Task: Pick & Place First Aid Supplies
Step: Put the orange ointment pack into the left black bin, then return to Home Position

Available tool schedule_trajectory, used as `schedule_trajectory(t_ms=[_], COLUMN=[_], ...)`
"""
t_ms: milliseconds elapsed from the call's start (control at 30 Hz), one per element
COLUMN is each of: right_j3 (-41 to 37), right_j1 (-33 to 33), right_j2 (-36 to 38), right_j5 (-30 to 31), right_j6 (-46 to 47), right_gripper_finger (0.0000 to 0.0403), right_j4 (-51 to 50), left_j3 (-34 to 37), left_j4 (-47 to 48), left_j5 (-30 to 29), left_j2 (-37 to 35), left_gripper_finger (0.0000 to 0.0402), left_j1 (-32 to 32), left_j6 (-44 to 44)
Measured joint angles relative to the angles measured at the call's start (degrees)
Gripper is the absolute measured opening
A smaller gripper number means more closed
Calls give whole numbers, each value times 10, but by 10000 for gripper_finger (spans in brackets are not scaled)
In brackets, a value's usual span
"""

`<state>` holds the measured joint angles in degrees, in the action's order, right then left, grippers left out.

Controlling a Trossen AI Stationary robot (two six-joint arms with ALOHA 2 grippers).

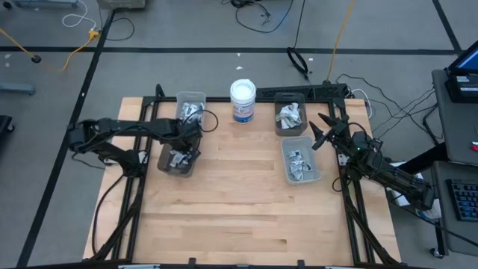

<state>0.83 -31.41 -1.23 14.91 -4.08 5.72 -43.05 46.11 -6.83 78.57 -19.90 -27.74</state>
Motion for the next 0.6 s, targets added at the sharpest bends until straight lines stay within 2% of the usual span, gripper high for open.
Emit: schedule_trajectory(t_ms=[200, 400, 500, 600], right_j3=[0, 0, 0, 0], right_j1=[0, 0, 0, 0], right_j2=[0, 0, 0, 0], right_j5=[0, 0, 0, 0], right_j6=[0, 0, 0, 0], right_gripper_finger=[238, 238, 238, 238], right_j4=[0, 0, 0, 0], left_j3=[0, 3, 31, 78], left_j4=[-60, -90, -148, -251], left_j5=[42, 20, 4, 3], left_j2=[-49, -109, -150, -197], left_gripper_finger=[114, 183, 214, 245], left_j1=[1, 2, 6, 12], left_j6=[37, 49, 64, 85])
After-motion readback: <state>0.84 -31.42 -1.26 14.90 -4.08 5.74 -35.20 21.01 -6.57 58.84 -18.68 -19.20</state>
